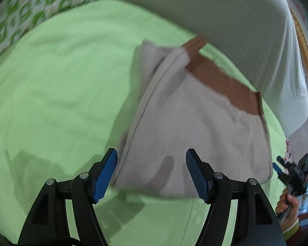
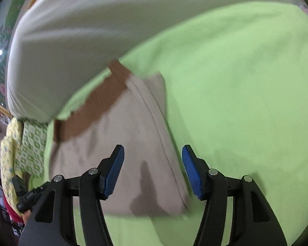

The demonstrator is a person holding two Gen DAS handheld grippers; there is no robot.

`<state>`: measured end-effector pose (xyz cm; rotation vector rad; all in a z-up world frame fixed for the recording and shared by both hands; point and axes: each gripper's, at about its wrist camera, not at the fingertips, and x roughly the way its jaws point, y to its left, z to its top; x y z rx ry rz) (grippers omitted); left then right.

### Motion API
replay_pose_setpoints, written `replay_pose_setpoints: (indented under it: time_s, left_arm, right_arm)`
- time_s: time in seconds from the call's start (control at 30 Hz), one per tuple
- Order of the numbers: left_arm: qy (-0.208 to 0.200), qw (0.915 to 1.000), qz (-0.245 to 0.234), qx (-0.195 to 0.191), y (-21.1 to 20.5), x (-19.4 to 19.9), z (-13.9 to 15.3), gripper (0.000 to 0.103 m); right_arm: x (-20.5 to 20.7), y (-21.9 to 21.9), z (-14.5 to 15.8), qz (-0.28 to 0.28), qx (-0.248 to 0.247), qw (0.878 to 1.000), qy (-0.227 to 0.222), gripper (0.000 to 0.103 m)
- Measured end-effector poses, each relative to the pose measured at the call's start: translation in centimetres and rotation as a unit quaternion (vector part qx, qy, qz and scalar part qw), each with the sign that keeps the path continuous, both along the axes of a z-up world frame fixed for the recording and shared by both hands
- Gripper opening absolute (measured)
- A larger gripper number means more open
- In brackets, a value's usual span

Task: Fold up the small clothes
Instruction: 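Open both grippers to release the folded hem, then pinch the folded edge with both grippers and straighten it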

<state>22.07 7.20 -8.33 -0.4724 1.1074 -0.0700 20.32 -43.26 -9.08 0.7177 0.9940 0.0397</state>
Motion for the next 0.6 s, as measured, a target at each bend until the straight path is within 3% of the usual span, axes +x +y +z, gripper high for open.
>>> replay_pose_setpoints:
  time_s: [0.1, 0.17, 0.23, 0.27, 0.33, 0.37, 0.6]
  left_arm:
    - [0.009, 0.9999, 0.007, -0.002, 0.0, -1.3, -0.7, 0.07]
    - [0.01, 0.9999, 0.004, 0.006, -0.3, -1.9, -1.2, 0.069]
    - [0.014, 0.9997, 0.001, 0.02, -0.5, -1.9, -1.8, 0.065]
    - [0.017, 0.9996, 0.001, 0.023, -0.5, -1.7, -2.1, 0.057]
    - [0.017, 0.9995, 0.0, 0.025, -0.4, -1.4, -2.2, 0.032]
    - [0.013, 0.9998, -0.004, 0.016, -0.3, -1.3, -2.0, 0.014]
    - [-0.022, 0.9995, -0.02, -0.007, 1.1, -3.2, 1.5, 0.009]
  right_arm:
    - [-1.2, 0.8, -1.1, 0.014, 0.013, 1.0, 0.009, 0.06]
    - [-1.6, 1.8, -1.2, 0.026, -0.008, 1.0, 0.009, 0.06]
    - [-1.9, 2.3, -1.2, 0.042, -0.021, 0.999, 0.006, 0.06]
    - [-2.0, 2.5, -1.2, 0.047, -0.018, 0.999, 0.001, 0.057]
    - [-1.8, 2.4, -1.2, 0.053, -0.019, 0.998, 0.005, 0.029]
    - [-1.8, 2.4, -1.1, 0.055, -0.014, 0.998, 0.007, 0.008]
    - [-3.9, -0.8, 2.9, 0.043, -0.001, 0.999, -0.028, 0.007]
